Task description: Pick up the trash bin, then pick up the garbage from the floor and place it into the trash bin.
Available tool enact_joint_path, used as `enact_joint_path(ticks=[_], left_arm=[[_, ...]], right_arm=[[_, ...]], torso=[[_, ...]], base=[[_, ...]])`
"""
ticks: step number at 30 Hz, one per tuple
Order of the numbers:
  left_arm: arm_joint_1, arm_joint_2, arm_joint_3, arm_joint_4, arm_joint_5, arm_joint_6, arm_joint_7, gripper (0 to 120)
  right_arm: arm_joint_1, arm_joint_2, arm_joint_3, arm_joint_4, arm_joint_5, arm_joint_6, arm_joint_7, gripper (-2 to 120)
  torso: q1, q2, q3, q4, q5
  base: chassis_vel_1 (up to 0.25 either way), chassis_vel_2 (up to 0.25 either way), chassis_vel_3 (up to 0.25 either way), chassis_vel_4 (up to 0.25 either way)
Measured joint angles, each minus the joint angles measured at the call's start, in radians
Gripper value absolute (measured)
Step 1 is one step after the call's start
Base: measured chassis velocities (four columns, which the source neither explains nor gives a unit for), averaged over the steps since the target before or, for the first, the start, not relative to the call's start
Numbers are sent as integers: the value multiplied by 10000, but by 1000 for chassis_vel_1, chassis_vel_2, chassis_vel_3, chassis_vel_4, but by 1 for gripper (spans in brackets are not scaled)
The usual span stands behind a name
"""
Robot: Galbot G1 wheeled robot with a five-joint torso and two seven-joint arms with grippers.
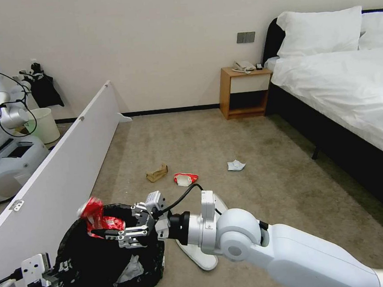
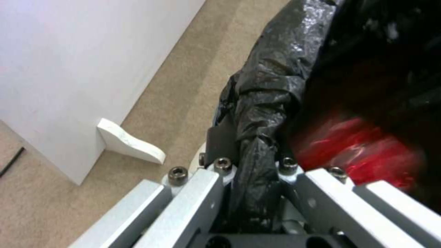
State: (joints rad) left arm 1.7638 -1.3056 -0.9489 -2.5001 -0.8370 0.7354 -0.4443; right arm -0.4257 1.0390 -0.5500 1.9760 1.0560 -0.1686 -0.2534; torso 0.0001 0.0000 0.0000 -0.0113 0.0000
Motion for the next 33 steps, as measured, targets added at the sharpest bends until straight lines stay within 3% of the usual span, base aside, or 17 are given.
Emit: enact_joint_path(ticks=[1,4,21,26,33], left_arm=[[7,16,-13,0,-39,0,-25,2],[0,27,-15,0,-82,0,-44,2],[-73,34,-78,0,-152,0,-82,2],[-61,-219,-478,0,-343,0,-88,2],[-34,-241,-752,0,-384,0,-109,2]], right_arm=[[6,-3,1,23,3,9,12,92],[12,-25,7,51,9,26,16,99],[-213,-76,461,338,66,98,171,100],[-1145,-139,1921,453,181,143,771,100],[-2288,-110,3619,347,-244,108,1691,100]], torso=[[0,0,0,1,0],[0,1,0,0,0],[0,0,0,1,0],[0,0,0,-1,0],[-1,0,0,1,1]], base=[[0,0,0,0],[0,0,0,0],[0,0,0,0],[0,0,0,0],[0,0,0,0]])
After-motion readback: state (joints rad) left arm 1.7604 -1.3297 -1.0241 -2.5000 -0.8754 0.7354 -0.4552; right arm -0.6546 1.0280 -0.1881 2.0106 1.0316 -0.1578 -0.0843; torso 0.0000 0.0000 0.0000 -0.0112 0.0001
